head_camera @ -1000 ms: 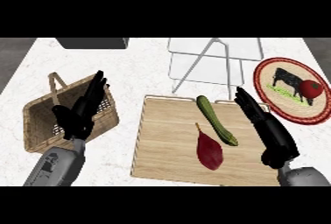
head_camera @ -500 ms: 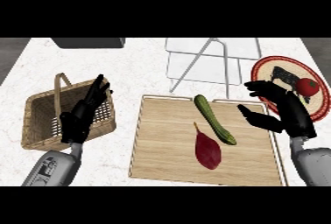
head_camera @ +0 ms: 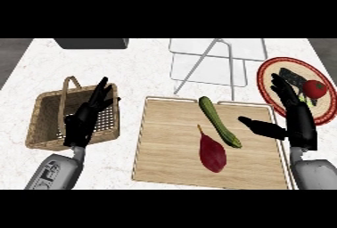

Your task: Pick the pear from the tray and place it in the tiered shelf

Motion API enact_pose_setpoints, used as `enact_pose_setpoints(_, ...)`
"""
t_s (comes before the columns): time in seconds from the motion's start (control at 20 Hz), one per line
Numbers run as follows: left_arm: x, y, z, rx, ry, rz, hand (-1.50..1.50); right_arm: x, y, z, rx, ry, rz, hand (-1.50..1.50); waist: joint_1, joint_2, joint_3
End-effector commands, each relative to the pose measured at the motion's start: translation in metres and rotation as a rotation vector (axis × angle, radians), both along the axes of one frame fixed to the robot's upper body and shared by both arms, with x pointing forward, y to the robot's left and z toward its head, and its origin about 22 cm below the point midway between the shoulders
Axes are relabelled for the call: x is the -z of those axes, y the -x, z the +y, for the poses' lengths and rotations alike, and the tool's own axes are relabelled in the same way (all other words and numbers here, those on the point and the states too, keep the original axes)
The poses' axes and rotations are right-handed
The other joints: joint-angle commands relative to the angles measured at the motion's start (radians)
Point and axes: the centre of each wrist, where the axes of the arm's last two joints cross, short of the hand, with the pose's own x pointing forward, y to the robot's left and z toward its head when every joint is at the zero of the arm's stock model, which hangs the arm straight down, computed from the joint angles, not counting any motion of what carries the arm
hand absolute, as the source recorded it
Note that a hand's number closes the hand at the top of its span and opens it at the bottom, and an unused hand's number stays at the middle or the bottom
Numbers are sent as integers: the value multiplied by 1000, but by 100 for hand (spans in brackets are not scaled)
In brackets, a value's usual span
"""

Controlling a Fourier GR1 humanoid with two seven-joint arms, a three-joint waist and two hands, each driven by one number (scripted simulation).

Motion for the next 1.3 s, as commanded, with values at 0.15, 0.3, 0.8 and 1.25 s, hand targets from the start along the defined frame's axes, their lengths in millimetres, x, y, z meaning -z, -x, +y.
enact_pose_setpoints(0.15, -8, -2, 6, 11, 0, -7, 0, -52, -4, 13, -250, 192, 171, -150, 7, -2, -2)
enact_pose_setpoints(0.3, -4, 2, -9, 9, 8, 2, 0, -79, 7, 32, -285, 284, 200, -150, 2, -4, -2)
enact_pose_setpoints(0.8, -9, 5, -11, 7, -5, -6, 0, -145, 4, 82, -409, 650, 488, -150, 19, -4, -2)
enact_pose_setpoints(1.25, -6, 5, -4, 0, -8, -7, 0, -165, 27, 142, -426, 851, 587, -150, 7, -3, -1)
